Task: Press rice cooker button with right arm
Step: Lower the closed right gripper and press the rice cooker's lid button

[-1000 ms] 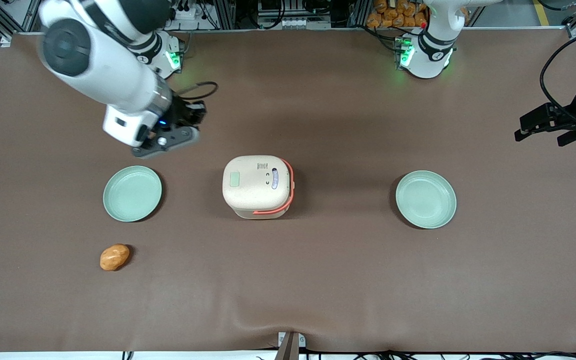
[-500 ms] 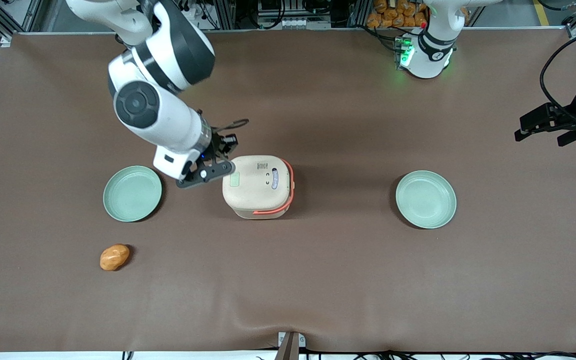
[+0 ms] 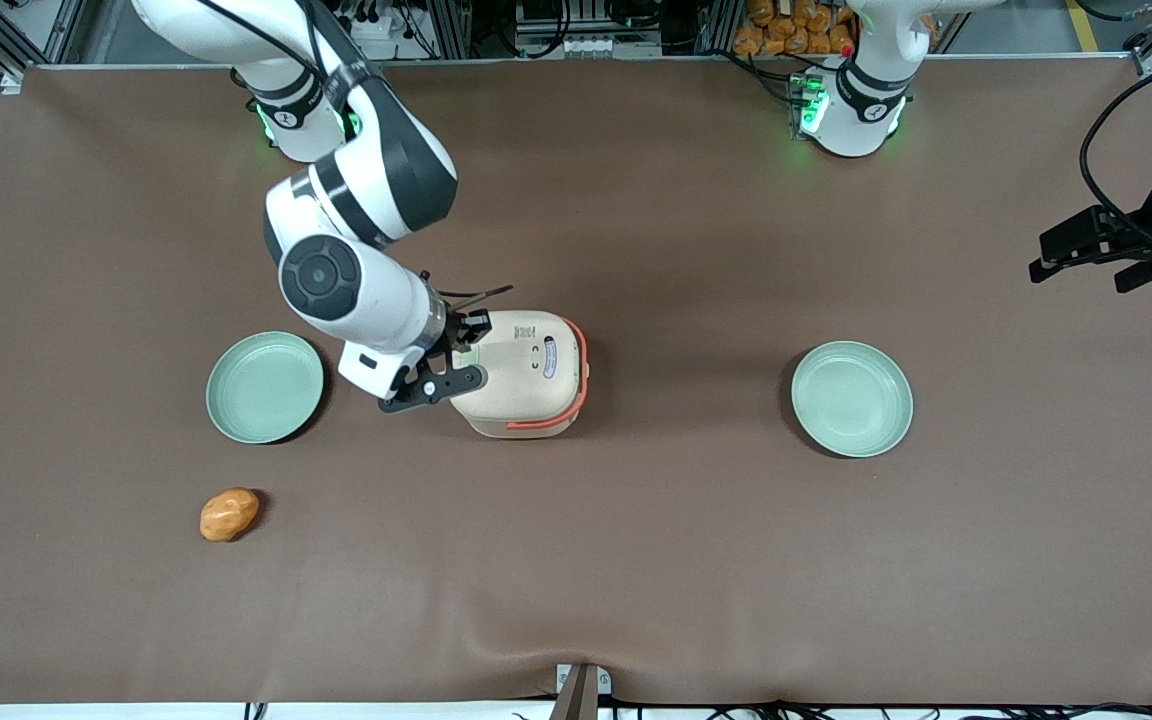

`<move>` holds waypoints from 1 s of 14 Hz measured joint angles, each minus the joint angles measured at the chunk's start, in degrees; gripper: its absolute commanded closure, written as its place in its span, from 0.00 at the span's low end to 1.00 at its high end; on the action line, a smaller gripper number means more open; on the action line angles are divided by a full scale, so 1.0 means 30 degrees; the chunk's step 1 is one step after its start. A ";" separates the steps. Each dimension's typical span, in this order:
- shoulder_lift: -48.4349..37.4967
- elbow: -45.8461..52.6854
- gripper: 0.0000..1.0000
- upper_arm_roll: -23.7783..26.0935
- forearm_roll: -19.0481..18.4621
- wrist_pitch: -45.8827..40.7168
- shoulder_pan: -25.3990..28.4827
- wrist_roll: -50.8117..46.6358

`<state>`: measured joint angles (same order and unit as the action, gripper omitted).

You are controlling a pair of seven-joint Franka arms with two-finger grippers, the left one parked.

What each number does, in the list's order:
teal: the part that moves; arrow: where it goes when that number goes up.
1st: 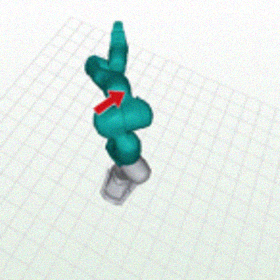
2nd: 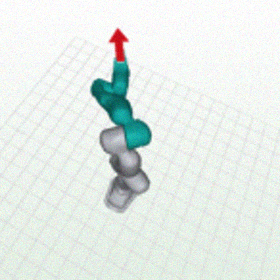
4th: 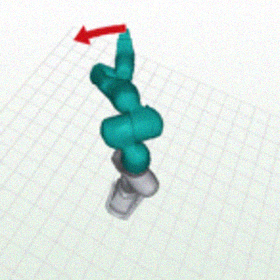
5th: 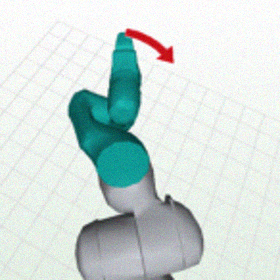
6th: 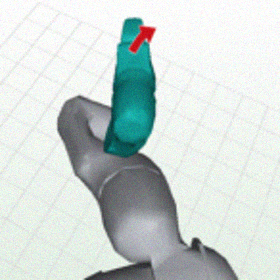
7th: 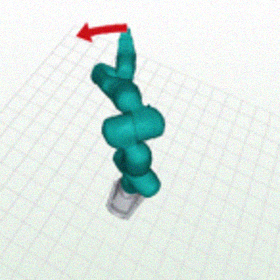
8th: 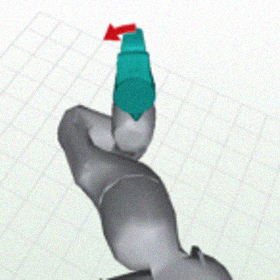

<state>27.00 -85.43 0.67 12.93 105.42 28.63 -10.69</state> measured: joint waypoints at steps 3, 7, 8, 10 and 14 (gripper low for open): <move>0.0487 -0.0002 1.00 -0.0011 0.0000 0.0339 0.0000 0.0000; 0.0845 0.0002 1.00 -0.0015 0.0017 0.0393 0.0001 0.0000; 0.0845 0.0001 1.00 -0.0018 0.0017 0.0392 0.0001 0.0000; 0.0853 0.0001 1.00 -0.0018 0.0017 0.0391 0.0001 0.0000; 0.1002 -0.0012 1.00 -0.0010 0.0046 0.0624 0.0009 0.0000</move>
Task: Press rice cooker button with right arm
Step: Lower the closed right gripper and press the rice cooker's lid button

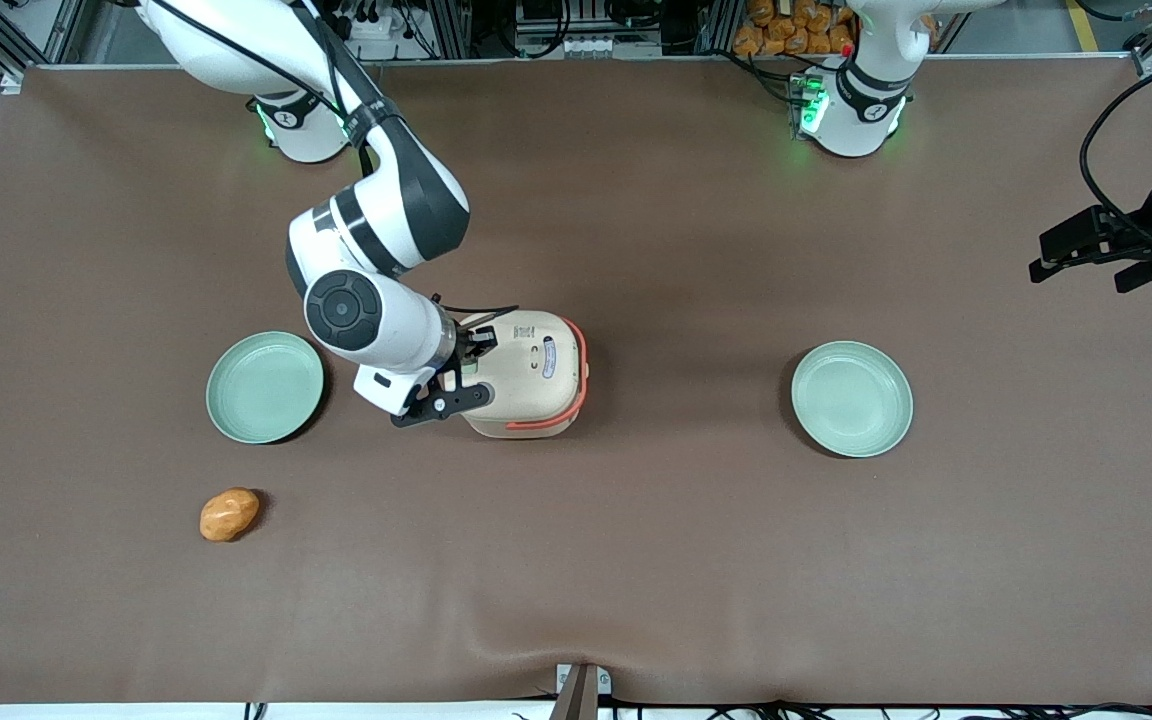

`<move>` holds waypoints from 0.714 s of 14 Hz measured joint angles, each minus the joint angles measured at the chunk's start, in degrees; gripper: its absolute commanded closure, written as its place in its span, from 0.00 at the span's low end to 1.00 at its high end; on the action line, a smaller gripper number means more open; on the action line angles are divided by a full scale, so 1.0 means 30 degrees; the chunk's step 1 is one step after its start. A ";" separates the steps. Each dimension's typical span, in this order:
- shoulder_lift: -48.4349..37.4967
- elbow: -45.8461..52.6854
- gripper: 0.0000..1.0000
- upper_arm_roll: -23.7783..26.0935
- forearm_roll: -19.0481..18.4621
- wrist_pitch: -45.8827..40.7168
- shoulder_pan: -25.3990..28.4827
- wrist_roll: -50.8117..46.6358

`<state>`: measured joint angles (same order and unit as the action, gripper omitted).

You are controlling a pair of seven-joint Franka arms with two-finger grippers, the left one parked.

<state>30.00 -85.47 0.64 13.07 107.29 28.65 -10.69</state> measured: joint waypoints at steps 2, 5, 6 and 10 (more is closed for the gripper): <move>0.0000 -0.0004 1.00 0.0001 0.0016 0.0022 0.0006 0.0000; -0.0027 0.0030 1.00 -0.0015 0.0029 0.0016 0.0005 -0.0001; -0.0092 0.0102 1.00 -0.0069 0.0029 0.0002 0.0000 -0.0001; -0.0703 0.0940 0.94 -0.0277 0.0028 -0.1192 -0.0151 0.0000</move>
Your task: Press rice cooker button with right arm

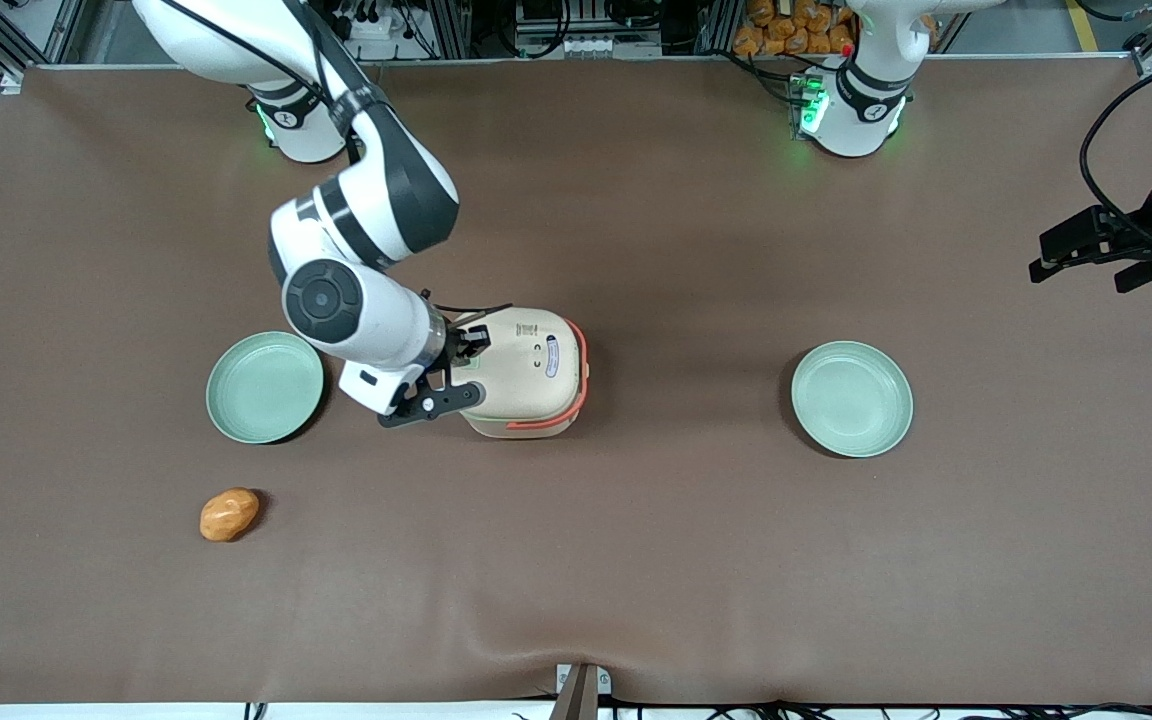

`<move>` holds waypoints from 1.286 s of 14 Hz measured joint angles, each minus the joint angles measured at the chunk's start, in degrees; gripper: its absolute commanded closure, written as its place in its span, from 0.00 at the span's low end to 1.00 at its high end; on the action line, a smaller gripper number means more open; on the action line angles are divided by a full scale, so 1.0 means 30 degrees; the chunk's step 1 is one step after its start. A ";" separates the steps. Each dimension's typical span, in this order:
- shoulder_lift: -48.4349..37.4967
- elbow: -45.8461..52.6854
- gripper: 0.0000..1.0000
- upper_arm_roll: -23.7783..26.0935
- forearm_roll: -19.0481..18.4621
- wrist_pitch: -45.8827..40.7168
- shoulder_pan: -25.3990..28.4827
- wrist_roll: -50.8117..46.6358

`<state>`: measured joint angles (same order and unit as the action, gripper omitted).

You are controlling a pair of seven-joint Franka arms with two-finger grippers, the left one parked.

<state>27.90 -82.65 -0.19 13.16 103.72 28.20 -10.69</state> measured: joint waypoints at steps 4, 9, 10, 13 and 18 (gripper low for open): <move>-0.1169 0.0432 0.68 -0.0052 -0.0001 -0.0573 -0.0298 0.0001; -0.2679 0.0505 0.24 -0.0054 -0.0002 -0.1051 -0.0611 0.0007; -0.3038 0.0537 0.00 -0.0037 -0.0007 -0.1292 -0.0792 0.0024; -0.4233 0.0592 0.00 0.0983 -0.0272 -0.2481 -0.2333 0.0060; -0.6127 0.0639 0.00 0.2065 -0.0420 -0.4526 -0.5277 0.0094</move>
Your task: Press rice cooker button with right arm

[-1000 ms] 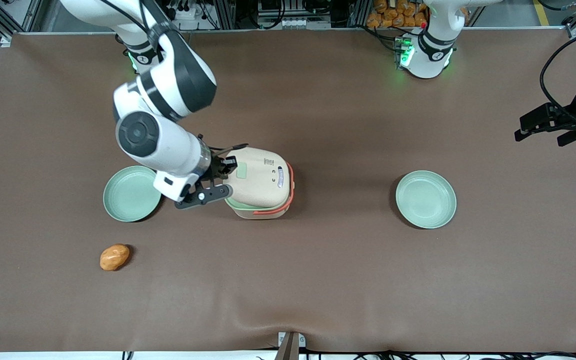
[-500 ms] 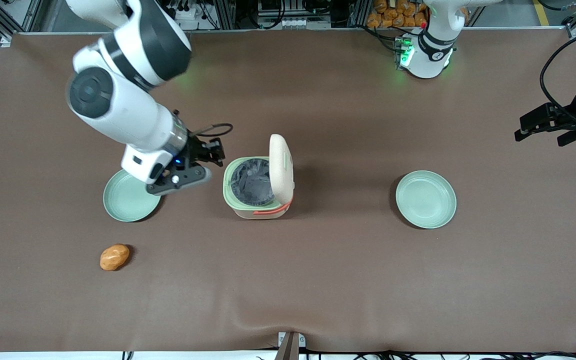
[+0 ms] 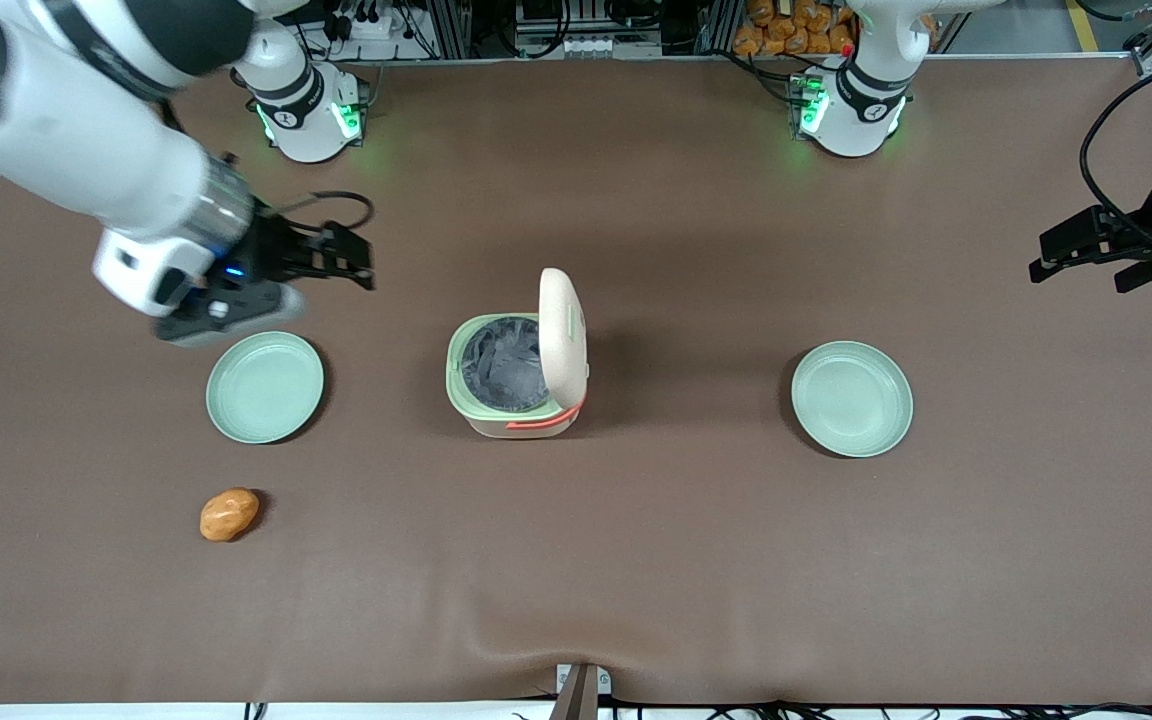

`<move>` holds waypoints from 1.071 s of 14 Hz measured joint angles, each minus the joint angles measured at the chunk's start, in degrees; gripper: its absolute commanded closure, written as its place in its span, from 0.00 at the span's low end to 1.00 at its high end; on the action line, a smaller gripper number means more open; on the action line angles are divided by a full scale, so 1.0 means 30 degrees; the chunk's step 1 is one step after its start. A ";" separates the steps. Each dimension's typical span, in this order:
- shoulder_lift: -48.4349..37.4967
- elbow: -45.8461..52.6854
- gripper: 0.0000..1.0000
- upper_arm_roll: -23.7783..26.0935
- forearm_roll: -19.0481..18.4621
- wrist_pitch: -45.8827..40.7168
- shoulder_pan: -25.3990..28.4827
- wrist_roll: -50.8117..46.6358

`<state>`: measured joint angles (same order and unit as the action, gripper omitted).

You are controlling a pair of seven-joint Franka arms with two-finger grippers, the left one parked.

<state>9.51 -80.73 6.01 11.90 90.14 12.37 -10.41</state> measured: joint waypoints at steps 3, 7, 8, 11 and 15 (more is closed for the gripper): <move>-0.1338 0.0015 0.00 0.0258 -0.0806 -0.1730 -0.2314 0.0096; -0.2493 0.0005 0.00 -0.0188 -0.2084 -0.3379 -0.3763 0.0641; -0.2629 0.0003 0.00 -0.0598 -0.2125 -0.3528 -0.3778 0.1225; -0.2708 -0.0016 0.00 -0.2035 -0.2404 -0.3587 -0.3832 0.2866; -0.2708 -0.0073 0.00 -0.2430 -0.3788 -0.3608 -0.3838 0.3267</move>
<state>1.39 -80.95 -1.28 0.53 79.31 0.86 -0.61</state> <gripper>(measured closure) 0.000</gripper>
